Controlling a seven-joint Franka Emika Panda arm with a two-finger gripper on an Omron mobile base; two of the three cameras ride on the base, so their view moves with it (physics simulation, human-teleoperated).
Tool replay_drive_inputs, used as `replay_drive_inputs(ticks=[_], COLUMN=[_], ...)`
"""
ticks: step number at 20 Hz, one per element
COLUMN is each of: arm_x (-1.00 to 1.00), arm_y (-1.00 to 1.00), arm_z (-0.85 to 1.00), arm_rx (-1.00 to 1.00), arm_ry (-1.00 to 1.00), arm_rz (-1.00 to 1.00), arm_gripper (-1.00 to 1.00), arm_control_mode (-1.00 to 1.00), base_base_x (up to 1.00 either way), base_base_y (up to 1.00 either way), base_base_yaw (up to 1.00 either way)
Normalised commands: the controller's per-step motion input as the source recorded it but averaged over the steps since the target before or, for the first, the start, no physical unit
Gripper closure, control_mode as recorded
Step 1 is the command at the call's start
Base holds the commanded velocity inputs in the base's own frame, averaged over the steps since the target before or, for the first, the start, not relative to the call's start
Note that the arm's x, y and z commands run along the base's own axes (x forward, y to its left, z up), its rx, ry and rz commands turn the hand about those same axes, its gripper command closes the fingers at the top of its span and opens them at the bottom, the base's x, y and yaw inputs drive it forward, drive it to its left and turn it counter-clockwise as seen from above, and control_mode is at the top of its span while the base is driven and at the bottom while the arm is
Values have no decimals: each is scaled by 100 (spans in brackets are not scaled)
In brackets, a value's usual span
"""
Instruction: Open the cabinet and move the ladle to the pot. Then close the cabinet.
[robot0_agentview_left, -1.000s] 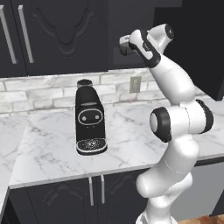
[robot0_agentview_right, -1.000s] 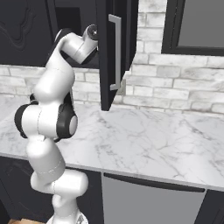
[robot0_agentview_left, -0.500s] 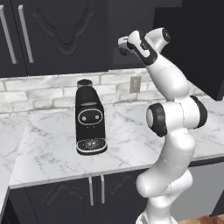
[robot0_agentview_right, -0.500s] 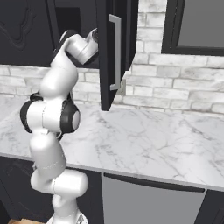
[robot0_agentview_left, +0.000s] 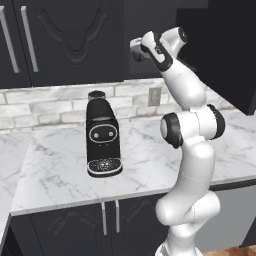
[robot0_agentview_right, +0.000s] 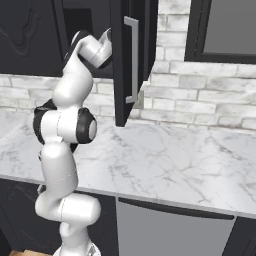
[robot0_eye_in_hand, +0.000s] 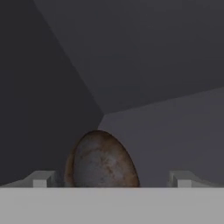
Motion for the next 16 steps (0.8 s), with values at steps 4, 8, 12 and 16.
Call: replay_drive_inputs(ticks=[4,8,12,16], arm_x=[9,7,6,1], arm_y=[19,20,2,0], arm_z=[0,0,-6,-9], arm_rx=[0,0,1,4], arm_ry=[0,0,0,0], arm_rz=[3,2,2,2], arm_gripper=[-100,100,100,100], arm_control_mode=[-100,-100,-100,-100], base_base_x=[0,0,0,0], base_base_y=[0,0,0,0], base_base_yaw=[0,0,0,0])
